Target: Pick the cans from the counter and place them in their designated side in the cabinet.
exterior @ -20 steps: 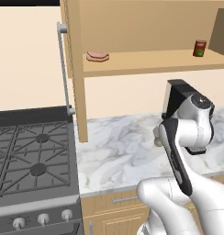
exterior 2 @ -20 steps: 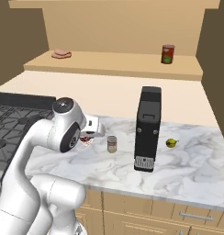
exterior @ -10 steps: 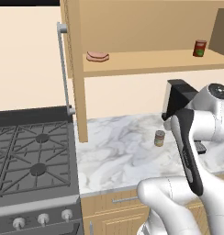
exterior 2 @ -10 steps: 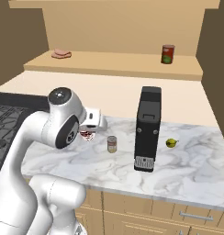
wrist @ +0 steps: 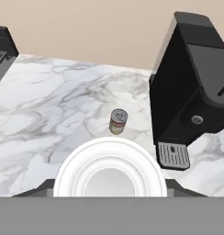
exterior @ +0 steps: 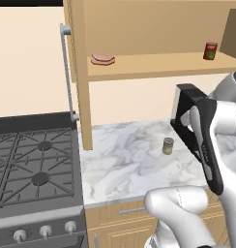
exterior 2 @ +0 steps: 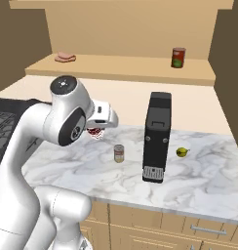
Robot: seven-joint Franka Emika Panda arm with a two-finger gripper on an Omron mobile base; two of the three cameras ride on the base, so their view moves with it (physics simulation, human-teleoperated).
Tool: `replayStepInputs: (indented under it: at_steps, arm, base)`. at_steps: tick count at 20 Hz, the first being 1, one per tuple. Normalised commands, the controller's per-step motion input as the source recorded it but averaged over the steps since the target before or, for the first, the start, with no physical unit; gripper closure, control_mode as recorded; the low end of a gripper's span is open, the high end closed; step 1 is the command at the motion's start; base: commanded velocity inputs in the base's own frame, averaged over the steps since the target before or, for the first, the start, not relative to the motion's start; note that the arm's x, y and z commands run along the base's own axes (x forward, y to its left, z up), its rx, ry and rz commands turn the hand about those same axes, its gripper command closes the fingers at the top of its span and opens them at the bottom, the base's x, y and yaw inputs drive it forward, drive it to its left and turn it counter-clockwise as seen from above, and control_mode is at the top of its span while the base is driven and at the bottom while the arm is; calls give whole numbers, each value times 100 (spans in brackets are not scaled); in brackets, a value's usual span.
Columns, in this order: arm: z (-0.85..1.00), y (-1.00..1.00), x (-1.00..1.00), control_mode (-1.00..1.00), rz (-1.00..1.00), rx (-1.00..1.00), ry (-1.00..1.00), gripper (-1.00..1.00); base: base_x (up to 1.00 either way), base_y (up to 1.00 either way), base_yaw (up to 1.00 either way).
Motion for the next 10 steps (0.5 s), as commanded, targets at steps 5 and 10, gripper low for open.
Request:
replayStepInputs:
  at_steps: [5,10]
  arm:
    - [39,-13,0,-100,0,-3,-9,100]
    - [37,-16,0,-100,0,-2,-10,100]
  base:
    - [0,0,0]
    - [0,0,0]
